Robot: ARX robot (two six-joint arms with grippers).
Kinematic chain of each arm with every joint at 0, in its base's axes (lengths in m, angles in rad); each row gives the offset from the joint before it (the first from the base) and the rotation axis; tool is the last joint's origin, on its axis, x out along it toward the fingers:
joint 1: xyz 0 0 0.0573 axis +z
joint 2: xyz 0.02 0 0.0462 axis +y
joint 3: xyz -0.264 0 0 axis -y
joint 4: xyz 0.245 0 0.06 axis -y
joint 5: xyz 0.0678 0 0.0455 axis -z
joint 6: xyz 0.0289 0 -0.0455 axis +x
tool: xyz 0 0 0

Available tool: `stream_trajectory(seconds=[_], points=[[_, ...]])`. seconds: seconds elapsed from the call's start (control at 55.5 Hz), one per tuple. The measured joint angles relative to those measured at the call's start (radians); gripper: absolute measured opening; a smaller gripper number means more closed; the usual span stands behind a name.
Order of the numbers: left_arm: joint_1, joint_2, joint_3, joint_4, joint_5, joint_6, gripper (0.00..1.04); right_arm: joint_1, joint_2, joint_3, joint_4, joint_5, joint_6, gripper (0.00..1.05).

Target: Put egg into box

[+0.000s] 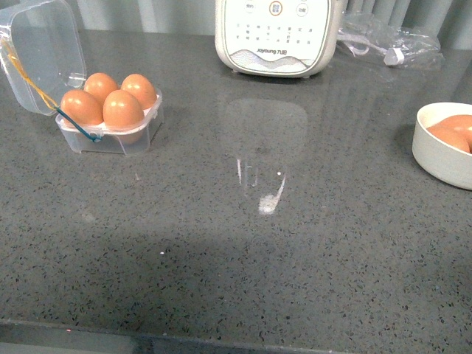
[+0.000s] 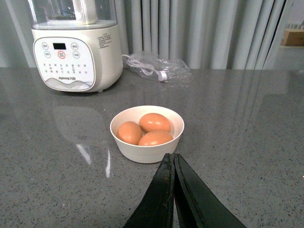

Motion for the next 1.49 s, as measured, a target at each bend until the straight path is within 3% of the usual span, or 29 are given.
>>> stream_trajectory(seconds=[0.162,0.216,0.414,0.684,1.171,1.297,1.369,1.495], points=[[0.000,-0.001,0.000,0.000,0.000,0.000,0.98,0.000,-0.001,0.000,0.000,0.000,0.000,0.03],[0.000,-0.001,0.000,0.000,0.000,0.000,0.98,0.000,-0.001,0.000,0.000,0.000,0.000,0.09],[0.000,-0.001,0.000,0.000,0.000,0.000,0.98,0.000,-0.001,0.000,0.000,0.000,0.000,0.52],[0.000,-0.001,0.000,0.000,0.000,0.000,0.98,0.000,-0.001,0.000,0.000,0.000,0.001,0.99],[-0.001,0.002,0.001,-0.002,-0.006,0.000,0.98,0.000,-0.001,0.000,0.000,0.000,0.000,0.97],[-0.049,0.209,0.137,-0.351,-0.248,-0.061,0.98,0.000,-0.001,0.000,0.000,0.000,0.000,0.97],[-0.034,0.282,0.169,-0.457,-0.265,-0.066,0.98,0.000,-0.001,0.000,0.000,-0.001,0.000,0.97],[-0.013,0.294,0.188,-0.485,-0.250,-0.076,0.98,0.000,0.000,0.000,-0.001,0.001,0.000,0.97]])
